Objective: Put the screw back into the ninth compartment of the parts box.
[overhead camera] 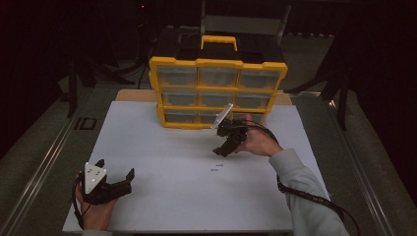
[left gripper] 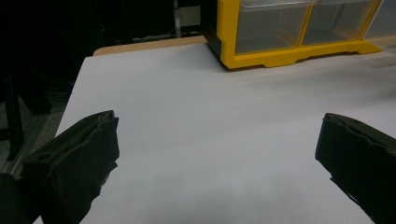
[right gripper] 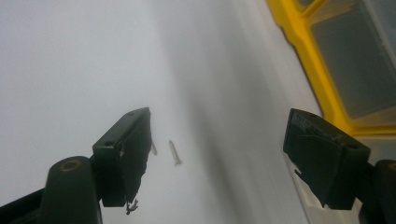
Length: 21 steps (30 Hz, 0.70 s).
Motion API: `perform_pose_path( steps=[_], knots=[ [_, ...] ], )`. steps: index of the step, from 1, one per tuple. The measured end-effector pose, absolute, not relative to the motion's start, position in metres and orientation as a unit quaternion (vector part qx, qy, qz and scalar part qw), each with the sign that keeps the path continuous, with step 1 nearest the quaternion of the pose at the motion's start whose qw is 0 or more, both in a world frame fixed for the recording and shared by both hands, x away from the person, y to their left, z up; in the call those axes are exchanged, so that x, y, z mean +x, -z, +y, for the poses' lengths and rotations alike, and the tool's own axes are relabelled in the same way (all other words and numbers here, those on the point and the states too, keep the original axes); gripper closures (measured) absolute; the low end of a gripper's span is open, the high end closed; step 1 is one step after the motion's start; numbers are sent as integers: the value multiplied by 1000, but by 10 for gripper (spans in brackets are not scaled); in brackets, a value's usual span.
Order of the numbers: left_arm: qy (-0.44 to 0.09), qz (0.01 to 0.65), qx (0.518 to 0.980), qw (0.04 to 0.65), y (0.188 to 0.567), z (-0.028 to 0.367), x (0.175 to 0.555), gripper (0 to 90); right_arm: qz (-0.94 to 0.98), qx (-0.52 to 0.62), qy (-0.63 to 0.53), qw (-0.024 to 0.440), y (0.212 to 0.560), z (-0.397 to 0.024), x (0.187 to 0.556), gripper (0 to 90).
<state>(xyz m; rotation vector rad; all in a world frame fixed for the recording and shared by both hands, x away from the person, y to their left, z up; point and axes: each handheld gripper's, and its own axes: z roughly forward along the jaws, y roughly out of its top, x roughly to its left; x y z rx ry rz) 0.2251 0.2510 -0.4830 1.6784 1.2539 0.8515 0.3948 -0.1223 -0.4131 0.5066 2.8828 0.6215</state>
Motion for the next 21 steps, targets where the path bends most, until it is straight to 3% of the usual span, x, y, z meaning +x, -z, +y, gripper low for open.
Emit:
perform_pose_path(
  steps=[21],
  knots=[
    [-341, 501, 672, 426, 483, 251, 225, 3, 968, 167, -180, 51, 453, -122, 392, 255]
  ],
)
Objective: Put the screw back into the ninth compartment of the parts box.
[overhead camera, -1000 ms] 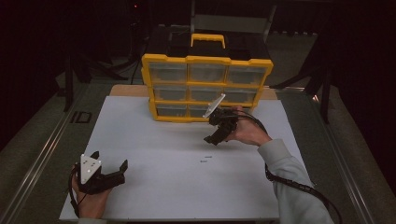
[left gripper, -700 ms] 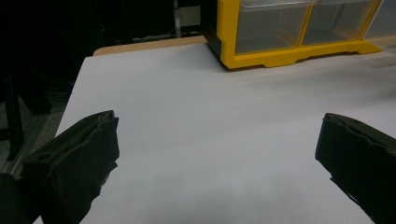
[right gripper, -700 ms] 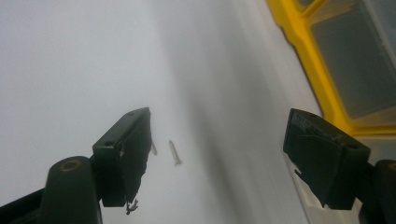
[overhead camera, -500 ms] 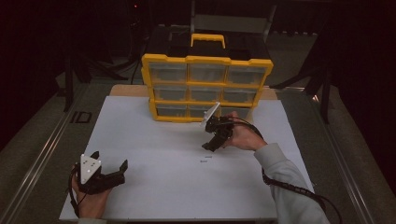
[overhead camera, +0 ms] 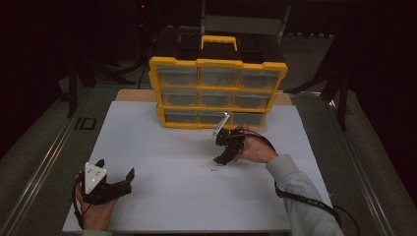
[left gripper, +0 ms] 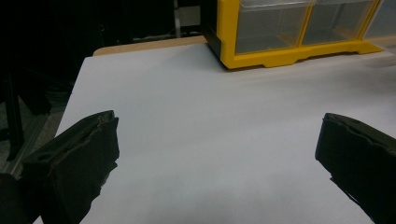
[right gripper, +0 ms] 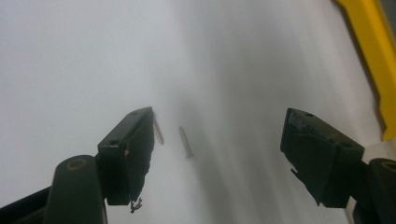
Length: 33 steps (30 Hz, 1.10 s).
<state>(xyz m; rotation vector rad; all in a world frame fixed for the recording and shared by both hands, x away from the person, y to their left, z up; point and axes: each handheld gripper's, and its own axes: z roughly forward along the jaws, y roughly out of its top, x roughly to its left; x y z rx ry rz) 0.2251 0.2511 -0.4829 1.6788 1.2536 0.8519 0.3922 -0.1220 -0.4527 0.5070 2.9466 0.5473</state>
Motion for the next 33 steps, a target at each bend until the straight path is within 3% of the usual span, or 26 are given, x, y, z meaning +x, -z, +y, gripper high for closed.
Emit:
perform_pose_path(
  steps=[18, 23, 30, 33],
  knots=[
    [-340, 502, 671, 426, 483, 251, 225, 3, 976, 165, -134, 40, 490, -117, 394, 348],
    [-341, 502, 671, 427, 483, 251, 225, 3, 976, 167, -130, 43, 495, -114, 395, 453],
    [-340, 502, 671, 426, 483, 251, 225, 3, 979, 154, -129, 20, 493, -112, 391, 695],
    [-341, 502, 671, 427, 483, 251, 224, 3, 980, 156, -126, 14, 493, -111, 391, 738]
  ],
)
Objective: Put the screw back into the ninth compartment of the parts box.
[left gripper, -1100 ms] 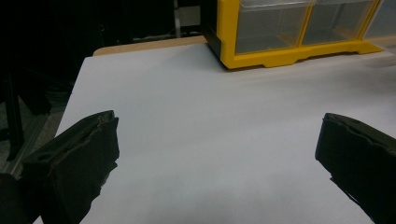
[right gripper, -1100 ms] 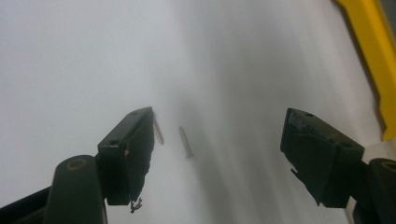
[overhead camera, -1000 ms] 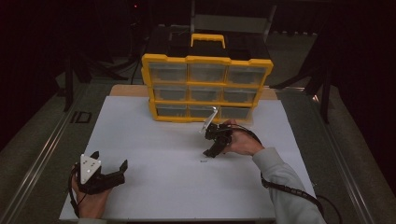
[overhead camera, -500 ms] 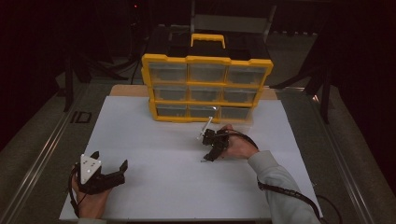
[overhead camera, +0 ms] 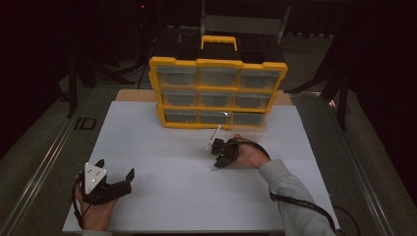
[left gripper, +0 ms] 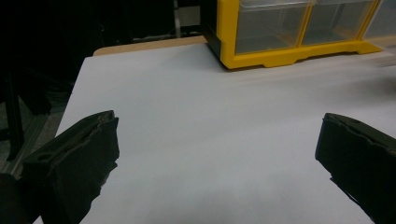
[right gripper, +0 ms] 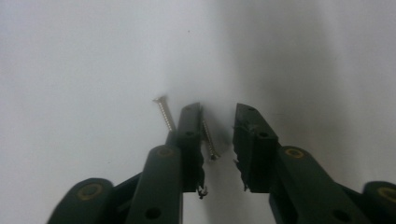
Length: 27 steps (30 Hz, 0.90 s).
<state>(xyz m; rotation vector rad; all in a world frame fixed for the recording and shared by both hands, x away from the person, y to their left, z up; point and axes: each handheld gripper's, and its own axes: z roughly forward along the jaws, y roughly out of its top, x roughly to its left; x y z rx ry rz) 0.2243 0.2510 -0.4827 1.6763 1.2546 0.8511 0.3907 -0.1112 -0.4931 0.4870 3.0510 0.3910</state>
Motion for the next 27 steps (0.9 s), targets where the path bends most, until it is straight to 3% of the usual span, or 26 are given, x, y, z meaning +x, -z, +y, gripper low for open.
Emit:
perform_pose_path(
  steps=[9, 27],
  knots=[
    [-341, 503, 670, 426, 483, 251, 224, 3, 980, 165, -111, 16, 493, -110, 390, 874],
    [-341, 503, 671, 426, 483, 251, 224, 3, 982, 153, -108, 28, 482, -108, 390, 877]
  ],
)
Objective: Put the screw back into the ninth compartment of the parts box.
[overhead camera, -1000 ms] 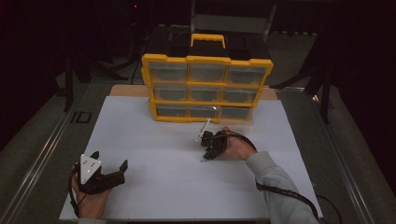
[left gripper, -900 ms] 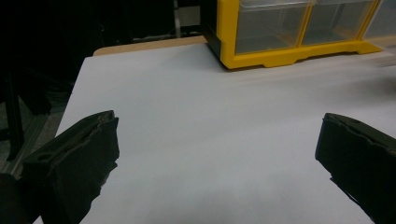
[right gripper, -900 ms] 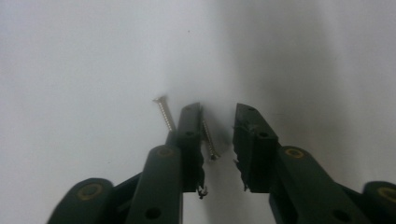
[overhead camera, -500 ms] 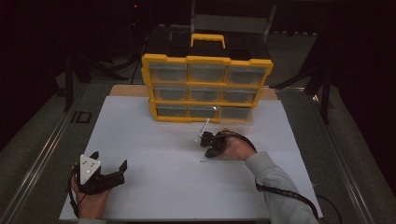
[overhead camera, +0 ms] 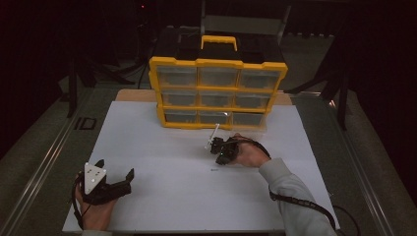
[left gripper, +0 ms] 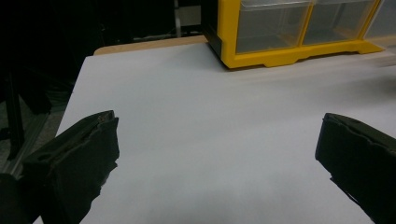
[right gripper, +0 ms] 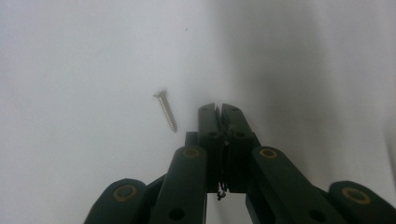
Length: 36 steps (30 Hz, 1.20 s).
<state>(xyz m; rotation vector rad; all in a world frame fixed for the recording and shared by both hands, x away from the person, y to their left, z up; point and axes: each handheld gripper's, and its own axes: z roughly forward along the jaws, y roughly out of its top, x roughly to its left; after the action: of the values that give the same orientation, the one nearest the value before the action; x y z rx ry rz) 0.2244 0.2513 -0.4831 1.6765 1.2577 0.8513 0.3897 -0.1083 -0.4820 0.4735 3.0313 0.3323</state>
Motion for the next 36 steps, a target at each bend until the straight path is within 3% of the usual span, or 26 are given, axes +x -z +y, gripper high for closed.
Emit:
perform_pose_path(
  steps=[36],
  knots=[
    [-342, 503, 670, 426, 483, 252, 224, 3, 974, 164, -145, 53, 423, -115, 401, 877]
  ],
)
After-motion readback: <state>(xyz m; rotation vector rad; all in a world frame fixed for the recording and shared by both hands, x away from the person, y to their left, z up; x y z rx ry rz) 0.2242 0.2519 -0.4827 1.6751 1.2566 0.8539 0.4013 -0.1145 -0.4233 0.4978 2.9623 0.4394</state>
